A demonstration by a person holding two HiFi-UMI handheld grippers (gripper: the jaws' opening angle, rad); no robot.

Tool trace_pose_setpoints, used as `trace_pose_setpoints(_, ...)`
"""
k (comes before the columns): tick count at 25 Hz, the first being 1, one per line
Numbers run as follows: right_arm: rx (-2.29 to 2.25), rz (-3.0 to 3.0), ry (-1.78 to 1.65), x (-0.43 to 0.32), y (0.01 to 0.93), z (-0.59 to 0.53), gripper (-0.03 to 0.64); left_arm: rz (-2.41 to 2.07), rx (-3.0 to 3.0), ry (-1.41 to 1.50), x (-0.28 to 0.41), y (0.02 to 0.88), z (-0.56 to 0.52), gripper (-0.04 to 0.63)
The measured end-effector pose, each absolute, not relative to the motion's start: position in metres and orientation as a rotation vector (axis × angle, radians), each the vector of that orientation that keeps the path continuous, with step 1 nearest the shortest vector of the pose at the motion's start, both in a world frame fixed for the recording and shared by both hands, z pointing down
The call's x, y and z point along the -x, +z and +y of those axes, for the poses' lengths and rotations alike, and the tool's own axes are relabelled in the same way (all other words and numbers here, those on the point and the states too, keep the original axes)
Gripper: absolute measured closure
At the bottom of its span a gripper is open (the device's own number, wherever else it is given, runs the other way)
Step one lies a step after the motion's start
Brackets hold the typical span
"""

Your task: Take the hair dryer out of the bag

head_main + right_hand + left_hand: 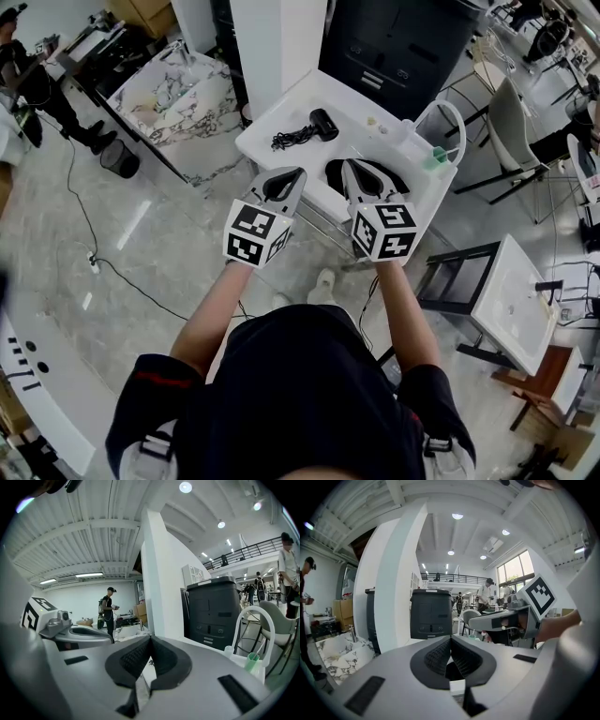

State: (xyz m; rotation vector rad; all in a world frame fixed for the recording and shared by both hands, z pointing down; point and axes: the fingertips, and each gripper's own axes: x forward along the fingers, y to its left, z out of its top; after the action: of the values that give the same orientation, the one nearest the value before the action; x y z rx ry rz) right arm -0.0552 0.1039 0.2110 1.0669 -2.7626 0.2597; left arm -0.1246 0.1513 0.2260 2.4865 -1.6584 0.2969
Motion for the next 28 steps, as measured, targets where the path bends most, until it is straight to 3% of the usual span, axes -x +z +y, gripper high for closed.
trace_pose_setpoints(28, -1.069, -2.746, 0.3, 0.054, 0.22, 0.098, 0.583, -1.651, -2.474, 0.295, 0.124, 0.231, 0.141, 0.58)
